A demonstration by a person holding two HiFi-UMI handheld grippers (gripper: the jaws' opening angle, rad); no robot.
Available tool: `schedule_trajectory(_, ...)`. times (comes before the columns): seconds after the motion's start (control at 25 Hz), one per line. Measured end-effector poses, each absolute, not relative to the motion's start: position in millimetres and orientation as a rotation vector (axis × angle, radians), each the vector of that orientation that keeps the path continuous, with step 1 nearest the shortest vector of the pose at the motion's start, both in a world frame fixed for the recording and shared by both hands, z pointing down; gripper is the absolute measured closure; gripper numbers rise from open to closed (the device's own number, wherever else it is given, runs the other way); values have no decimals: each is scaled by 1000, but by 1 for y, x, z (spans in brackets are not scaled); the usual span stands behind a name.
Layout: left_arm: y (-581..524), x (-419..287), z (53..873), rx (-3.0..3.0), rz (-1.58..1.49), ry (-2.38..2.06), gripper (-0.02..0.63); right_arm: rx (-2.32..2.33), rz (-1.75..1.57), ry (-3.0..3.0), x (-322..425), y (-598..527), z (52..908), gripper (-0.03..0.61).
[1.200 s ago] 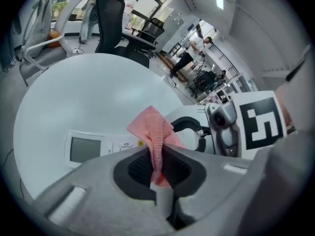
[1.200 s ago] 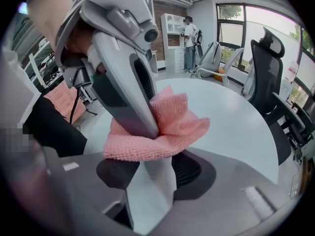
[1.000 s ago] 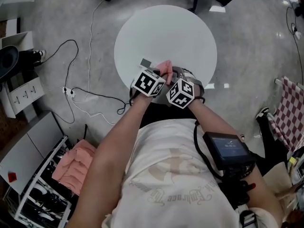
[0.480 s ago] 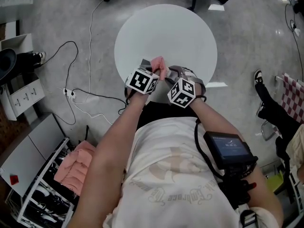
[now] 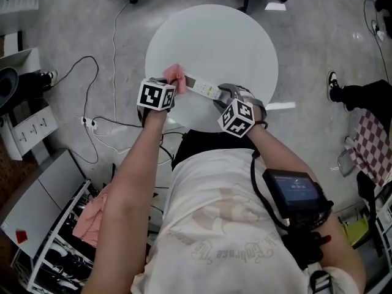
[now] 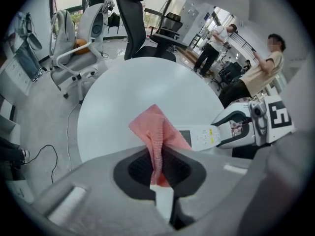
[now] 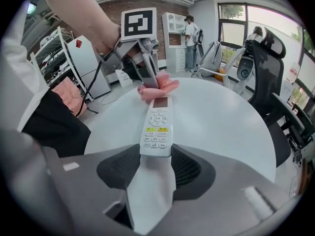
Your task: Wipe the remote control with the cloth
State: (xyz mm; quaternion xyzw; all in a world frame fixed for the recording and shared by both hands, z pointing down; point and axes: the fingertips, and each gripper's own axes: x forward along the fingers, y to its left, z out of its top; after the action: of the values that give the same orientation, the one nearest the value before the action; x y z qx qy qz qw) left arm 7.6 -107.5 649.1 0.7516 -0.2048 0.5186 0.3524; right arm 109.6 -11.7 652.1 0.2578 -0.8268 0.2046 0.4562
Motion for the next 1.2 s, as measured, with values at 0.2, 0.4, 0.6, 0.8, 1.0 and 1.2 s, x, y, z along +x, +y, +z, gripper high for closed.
schedule_trajectory(0.2,-91,37,646,2028,1322,-385,595,620,494,-2044,109,-13,651,371)
schedule_trajectory(0.4,-67,73,640,2041,1294,-280,597,607,496,-2035,109,-13,653,371)
schedule_trajectory(0.6,-39,109,627,2061,1218,-118,597,605,497,-2041,109,-13,653,371)
schedule_trajectory(0.8,-20,134,617,2053,1106,-12,597,596,491,-2043,106,-16,652,371)
schedule_trajectory(1.0,-43,106,629,1997,1068,-178,597,593,498,-2051,107,-14,652,371)
schedule_trajectory(1.2,-71,65,638,1929,1006,-376,597,591,499,-2052,108,-11,652,371)
